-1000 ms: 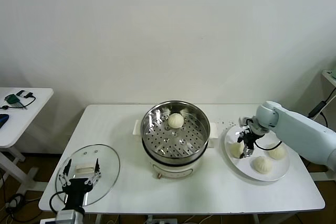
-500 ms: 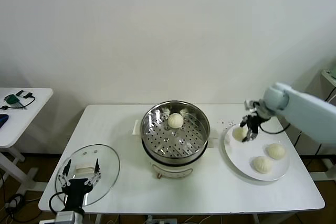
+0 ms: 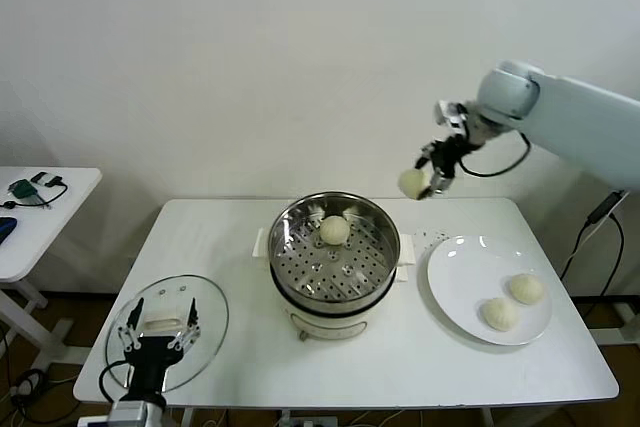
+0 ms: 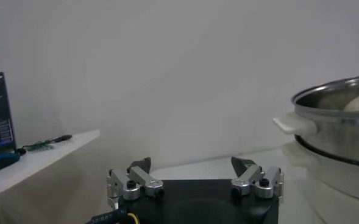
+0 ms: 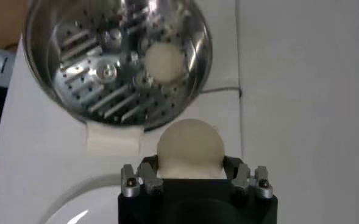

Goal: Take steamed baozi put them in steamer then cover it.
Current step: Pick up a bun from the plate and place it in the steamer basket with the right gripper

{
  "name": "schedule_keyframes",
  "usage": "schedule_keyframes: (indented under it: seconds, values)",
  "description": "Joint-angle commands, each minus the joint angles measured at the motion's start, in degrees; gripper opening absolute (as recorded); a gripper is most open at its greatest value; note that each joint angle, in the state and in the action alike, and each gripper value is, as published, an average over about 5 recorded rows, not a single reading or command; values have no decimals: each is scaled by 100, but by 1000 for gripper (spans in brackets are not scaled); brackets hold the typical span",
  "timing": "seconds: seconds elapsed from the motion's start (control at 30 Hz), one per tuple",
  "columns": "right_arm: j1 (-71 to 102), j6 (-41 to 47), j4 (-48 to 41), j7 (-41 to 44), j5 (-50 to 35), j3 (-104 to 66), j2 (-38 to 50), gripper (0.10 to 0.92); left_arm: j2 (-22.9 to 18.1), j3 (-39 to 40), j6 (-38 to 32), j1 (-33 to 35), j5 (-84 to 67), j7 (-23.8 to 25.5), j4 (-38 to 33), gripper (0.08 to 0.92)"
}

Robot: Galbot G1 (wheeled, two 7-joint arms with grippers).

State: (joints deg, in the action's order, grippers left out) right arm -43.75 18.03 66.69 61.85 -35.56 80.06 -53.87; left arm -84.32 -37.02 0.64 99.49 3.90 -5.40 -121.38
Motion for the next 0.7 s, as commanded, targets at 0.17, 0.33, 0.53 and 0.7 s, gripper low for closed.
schedule_keyframes:
  seconds: [0.17, 0.33, 0.53, 0.7]
  values:
    - [136, 656, 399, -857, -799, 200, -1390, 690, 14, 55, 64, 18, 8, 25, -126, 823]
    - [471, 782, 480, -1122, -759, 244, -1755, 689, 12, 39, 51, 41, 4, 32, -121, 823]
    - [777, 821, 333, -1187, -679, 305, -2109, 688, 13, 29, 65, 8, -3, 40, -112, 823]
    - [995, 798, 240, -1170, -542, 401, -2164, 687, 9, -19, 59, 16, -25, 37, -102, 823]
